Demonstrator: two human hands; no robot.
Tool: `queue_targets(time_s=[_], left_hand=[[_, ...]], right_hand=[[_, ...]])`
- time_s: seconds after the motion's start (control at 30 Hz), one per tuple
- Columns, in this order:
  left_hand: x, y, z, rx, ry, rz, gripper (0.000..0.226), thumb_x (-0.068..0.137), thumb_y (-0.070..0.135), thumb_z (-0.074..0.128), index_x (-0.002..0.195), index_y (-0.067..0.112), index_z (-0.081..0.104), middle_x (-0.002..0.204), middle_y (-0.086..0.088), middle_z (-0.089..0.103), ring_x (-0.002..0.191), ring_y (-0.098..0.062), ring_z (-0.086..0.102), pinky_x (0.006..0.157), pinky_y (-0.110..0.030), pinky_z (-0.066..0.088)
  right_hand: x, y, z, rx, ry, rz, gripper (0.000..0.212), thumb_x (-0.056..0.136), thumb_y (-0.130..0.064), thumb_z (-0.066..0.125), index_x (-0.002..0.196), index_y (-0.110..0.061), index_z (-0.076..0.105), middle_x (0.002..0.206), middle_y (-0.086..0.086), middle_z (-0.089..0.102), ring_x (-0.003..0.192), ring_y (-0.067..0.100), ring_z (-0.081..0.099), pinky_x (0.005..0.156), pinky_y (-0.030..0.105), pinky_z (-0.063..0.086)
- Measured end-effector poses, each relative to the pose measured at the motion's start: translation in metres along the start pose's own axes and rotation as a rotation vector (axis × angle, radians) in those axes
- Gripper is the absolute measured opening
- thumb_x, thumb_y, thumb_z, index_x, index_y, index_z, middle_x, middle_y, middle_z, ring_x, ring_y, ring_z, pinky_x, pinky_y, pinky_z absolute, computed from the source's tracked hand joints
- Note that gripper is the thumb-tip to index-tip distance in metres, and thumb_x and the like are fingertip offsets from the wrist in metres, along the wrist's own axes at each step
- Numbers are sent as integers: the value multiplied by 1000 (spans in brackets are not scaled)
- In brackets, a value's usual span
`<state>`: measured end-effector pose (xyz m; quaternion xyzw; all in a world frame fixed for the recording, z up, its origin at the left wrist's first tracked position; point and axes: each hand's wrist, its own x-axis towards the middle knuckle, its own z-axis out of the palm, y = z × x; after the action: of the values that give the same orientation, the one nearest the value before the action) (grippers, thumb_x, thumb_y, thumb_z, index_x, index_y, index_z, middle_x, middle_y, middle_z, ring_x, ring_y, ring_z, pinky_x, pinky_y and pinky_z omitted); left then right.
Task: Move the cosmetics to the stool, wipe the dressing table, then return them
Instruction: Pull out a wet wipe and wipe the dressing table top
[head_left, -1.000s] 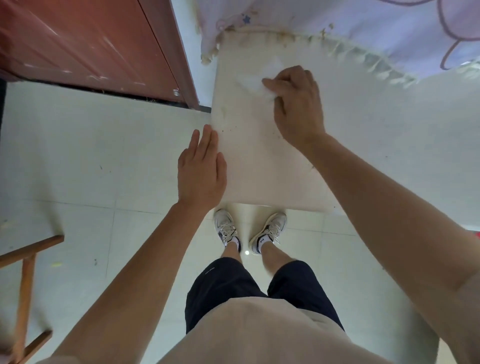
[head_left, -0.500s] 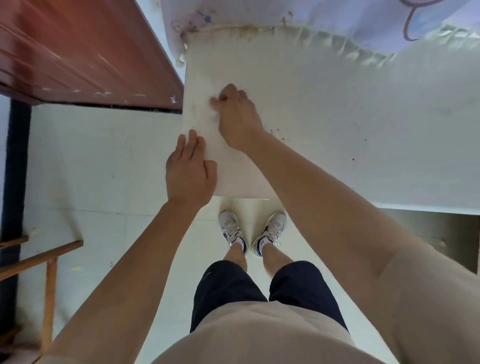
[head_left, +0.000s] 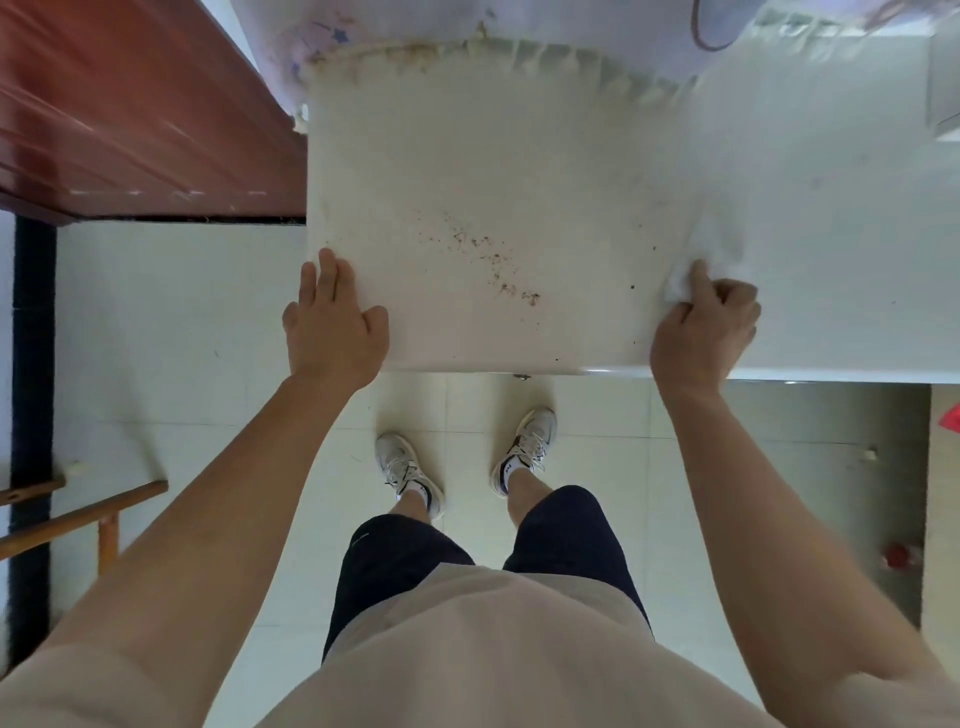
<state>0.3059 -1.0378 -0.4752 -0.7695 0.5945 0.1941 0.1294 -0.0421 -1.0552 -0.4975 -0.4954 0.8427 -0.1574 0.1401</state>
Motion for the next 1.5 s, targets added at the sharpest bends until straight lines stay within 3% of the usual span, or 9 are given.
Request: queue_targets(time_s=[0.23,0.53,0.63,0.73,0.87,1.1,1.23,1.37,1.5], left_hand=[[-1,-3,-6,-26,-12,28,62,99,32,29,153,4,18,163,-10,9,150,-29,9,112,-52,30],[-11,-53,-1,-271,106,261,47,98,11,40,144,6,45,157,-2,33,146,-17,25,115,-31,24],[-17,-65,5,-346,121,270,43,97,9,43,139,3,51,156,-4,35,144,-17,29,112,-24,21],[-21,-72,12,-361,145,285,44,93,13,42,133,0,56,151,-10,40,138,-24,34,107,-35,34],[-21,-79,15,-340,154,362,50,86,14,40,129,-4,59,144,-18,47,129,-35,43,100,-42,44],[-15,-89,14,-363,185,399,46,83,9,43,122,0,66,139,-14,55,122,-31,50,96,-38,46],[-14,-87,10,-335,204,419,43,80,7,45,117,1,68,132,-16,58,115,-37,54,89,-41,50],[-13,-88,10,-328,208,416,42,82,8,45,117,1,69,132,-15,59,115,-36,55,89,-43,52],[-15,-90,11,-337,223,428,42,82,5,46,118,-4,67,133,-17,59,115,-34,59,94,-42,50]], right_hand=[[-64,-53,27,-169,-136,-123,67,81,9,44,145,-8,39,127,17,47,104,33,46,84,36,35],[-124,-176,75,104,-307,-485,61,82,4,49,142,-4,47,122,19,51,104,37,48,90,45,45],[-99,-167,62,344,-68,-418,56,79,11,47,133,-1,59,114,25,54,101,42,53,92,39,45],[-53,-126,48,331,206,-145,56,84,6,41,136,-5,57,116,24,51,105,36,51,87,20,34],[-29,-98,51,-122,125,216,60,91,-1,40,150,-9,34,136,18,40,117,37,43,99,39,37],[-89,-226,114,-185,-211,-445,62,85,-3,39,147,-7,35,133,17,44,111,37,45,89,43,39],[-107,-255,118,54,-411,-673,53,90,-1,45,142,-9,50,127,15,49,110,33,48,94,38,41],[-69,-216,85,349,-156,-438,50,87,7,45,131,-7,63,117,20,53,108,35,51,97,31,41],[-22,-139,56,109,35,-88,55,90,1,41,141,-15,54,123,21,47,110,37,50,97,37,41]])
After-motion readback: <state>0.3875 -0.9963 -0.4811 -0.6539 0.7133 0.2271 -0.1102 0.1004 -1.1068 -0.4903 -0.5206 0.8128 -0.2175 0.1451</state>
